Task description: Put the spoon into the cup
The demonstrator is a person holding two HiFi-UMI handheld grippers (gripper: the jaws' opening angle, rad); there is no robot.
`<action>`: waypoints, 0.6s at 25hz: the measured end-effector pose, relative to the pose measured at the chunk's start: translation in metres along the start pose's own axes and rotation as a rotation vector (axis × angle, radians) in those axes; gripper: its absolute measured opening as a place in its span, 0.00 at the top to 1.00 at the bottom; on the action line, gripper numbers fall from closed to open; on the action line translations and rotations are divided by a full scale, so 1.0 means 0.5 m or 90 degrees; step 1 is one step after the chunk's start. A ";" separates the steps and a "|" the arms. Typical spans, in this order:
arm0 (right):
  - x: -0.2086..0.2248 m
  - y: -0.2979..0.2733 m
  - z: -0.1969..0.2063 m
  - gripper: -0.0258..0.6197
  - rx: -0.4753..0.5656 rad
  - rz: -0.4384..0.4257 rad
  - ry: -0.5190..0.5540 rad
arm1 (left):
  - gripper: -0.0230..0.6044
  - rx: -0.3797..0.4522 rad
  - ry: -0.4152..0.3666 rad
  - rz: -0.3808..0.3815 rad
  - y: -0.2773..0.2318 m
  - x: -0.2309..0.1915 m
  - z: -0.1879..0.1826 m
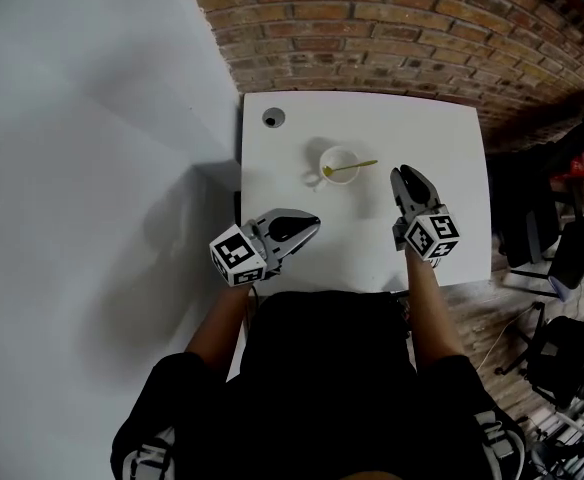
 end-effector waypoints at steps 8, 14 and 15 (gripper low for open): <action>-0.075 0.160 -0.128 0.95 0.096 -0.084 0.036 | 0.94 0.030 -0.019 0.036 -0.038 0.035 -0.034; -0.134 0.282 -0.118 0.95 0.095 -0.211 0.040 | 0.94 0.038 -0.033 0.043 -0.087 0.096 -0.026; -0.142 0.298 -0.113 0.95 0.095 -0.239 0.015 | 0.94 0.038 -0.038 0.042 -0.093 0.110 -0.030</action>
Point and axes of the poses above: the fingertips, and each gripper's own axes: y backward along the fingers, x to its right, z out of its underside, the point moved 5 cm from there along y, backward along the fingers, and after that the axes turned 3 degrees about z, right-handed, at the moved point
